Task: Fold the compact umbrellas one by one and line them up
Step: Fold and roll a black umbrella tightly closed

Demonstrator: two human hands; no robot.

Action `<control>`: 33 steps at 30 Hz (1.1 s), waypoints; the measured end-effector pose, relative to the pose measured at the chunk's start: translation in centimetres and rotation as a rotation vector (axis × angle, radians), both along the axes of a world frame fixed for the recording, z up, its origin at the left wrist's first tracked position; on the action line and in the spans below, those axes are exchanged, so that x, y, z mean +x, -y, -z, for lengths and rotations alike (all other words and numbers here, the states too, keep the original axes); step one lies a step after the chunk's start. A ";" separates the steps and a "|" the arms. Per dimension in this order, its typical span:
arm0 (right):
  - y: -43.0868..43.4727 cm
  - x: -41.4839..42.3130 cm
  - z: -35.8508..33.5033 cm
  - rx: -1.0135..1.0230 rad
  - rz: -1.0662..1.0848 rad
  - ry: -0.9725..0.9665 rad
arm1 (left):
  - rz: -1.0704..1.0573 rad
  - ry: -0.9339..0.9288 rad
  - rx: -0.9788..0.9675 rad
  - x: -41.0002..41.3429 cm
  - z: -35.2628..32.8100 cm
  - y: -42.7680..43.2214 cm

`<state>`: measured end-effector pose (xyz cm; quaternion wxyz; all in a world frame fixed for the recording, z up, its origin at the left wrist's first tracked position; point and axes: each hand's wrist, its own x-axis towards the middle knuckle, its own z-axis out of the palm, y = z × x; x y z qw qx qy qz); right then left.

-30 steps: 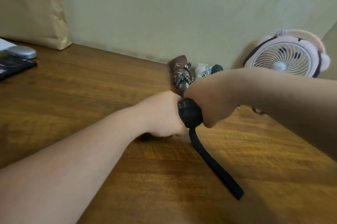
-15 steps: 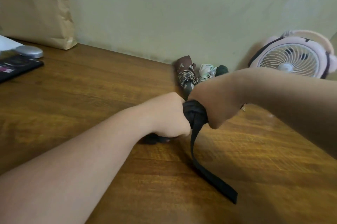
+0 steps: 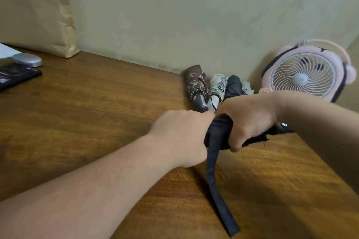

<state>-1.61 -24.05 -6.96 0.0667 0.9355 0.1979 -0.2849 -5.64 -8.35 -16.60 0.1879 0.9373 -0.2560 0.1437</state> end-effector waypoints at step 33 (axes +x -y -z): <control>-0.5 -1.7 8.2 1.375 0.291 -0.044 | -0.160 -0.601 -0.592 2.5 -0.3 -3.4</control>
